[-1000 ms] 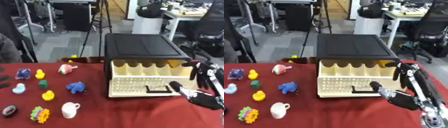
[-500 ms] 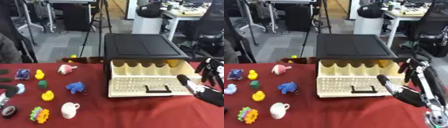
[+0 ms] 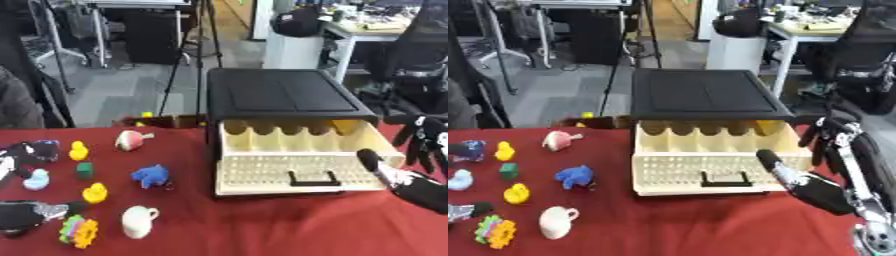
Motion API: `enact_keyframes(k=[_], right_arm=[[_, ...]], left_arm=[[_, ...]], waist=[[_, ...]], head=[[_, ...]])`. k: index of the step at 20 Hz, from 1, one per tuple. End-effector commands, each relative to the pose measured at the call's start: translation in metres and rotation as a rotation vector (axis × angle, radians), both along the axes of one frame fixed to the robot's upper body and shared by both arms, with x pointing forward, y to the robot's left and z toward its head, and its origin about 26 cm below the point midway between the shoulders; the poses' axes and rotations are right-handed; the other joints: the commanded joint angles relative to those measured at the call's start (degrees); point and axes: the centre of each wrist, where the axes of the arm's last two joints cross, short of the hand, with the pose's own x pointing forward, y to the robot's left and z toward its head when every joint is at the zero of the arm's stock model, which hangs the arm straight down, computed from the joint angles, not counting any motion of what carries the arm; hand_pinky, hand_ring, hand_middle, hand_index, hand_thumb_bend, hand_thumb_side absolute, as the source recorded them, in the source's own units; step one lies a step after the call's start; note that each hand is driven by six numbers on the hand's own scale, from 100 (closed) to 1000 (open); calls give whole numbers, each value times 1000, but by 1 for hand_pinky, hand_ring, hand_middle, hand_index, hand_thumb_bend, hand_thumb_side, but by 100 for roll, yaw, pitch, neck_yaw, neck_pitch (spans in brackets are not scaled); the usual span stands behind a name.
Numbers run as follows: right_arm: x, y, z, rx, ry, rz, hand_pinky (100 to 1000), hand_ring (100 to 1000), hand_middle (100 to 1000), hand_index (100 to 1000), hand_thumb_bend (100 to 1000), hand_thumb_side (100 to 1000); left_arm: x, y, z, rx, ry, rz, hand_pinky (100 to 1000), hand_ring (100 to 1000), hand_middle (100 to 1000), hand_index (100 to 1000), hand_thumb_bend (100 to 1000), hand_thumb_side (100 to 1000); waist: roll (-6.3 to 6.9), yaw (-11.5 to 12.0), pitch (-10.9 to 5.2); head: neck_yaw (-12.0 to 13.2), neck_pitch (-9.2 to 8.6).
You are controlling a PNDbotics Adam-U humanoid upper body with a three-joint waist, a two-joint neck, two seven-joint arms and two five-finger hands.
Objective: Pick up objects from table and place into drawer.
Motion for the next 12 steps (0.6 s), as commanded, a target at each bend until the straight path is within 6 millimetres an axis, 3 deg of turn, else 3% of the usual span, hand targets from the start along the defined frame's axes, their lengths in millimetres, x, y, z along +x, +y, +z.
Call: enact_keyframes(k=[1,6,8,12], right_arm=[[-2,-1,9,-14,-24,10,100,291,425,740,607,713],[-3,-1,9,-16,-18,12,101,291,426,740,608,713],[-3,0,8,-15,-16,12,100,290,426,741,606,713],[-3,0,8,-15,-15,15,100,290,426,743,606,713]], left_arm=[[3,5,17,125,13,-1,617,692,730,850,868,439],[7,7,18,249,65,40,555,660,720,845,869,440],[8,7,14,260,84,58,498,660,725,843,858,433],[11,7,4,287,117,84,472,647,719,832,858,435]], waist=[[21,-20,-80],[26,-31,-77],[28,-31,-73],[30,-34,-70]], head=[[23,44],[27,49],[28,53],[33,55]])
